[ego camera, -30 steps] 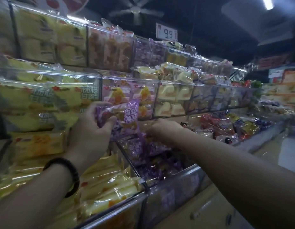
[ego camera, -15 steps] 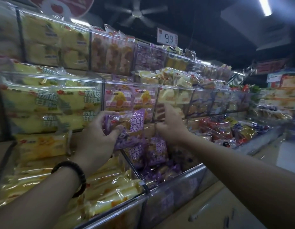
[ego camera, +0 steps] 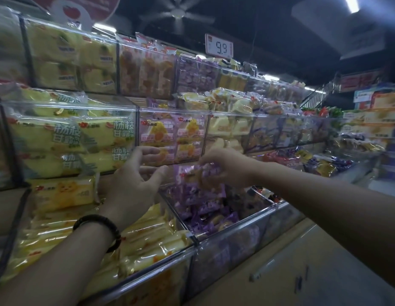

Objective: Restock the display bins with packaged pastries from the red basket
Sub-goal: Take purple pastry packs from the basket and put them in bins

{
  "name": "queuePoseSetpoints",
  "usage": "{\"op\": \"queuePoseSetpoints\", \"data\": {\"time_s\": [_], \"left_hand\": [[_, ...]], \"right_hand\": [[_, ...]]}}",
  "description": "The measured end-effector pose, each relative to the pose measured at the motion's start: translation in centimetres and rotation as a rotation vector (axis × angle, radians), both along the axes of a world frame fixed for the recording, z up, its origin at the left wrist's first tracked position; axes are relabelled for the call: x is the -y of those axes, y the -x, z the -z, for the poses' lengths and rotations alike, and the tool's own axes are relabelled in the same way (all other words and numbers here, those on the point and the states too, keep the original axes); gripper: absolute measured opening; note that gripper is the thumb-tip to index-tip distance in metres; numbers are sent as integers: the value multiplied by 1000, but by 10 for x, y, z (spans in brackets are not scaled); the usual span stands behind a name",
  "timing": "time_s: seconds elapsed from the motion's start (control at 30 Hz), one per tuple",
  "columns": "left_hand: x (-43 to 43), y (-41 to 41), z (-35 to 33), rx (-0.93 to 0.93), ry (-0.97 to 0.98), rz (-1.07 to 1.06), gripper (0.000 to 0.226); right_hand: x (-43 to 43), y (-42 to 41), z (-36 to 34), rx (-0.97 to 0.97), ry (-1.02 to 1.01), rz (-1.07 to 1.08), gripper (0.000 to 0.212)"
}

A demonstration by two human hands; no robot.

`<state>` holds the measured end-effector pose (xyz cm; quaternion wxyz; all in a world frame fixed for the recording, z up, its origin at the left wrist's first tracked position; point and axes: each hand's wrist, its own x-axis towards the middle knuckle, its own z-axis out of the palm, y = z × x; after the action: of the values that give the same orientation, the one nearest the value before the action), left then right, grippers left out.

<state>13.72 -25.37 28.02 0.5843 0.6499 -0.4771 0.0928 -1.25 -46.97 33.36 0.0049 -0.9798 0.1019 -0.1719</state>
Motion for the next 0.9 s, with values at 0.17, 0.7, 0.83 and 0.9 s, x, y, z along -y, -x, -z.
{"op": "queuePoseSetpoints", "data": {"time_s": [0.17, 0.7, 0.83, 0.9], "left_hand": [[3, -2, 5, 45, -114, -59, 22], [-1, 12, 3, 218, -200, -25, 29], [-18, 45, -17, 292, -205, 47, 29], [-31, 70, -25, 233, -211, 98, 23]], "right_hand": [[-8, -36, 32, -74, -40, 77, 47], [-20, -20, 45, 141, -123, 198, 66], [-41, 31, 31, 185, -146, 168, 37], [-60, 57, 28, 201, -169, 127, 24]]}}
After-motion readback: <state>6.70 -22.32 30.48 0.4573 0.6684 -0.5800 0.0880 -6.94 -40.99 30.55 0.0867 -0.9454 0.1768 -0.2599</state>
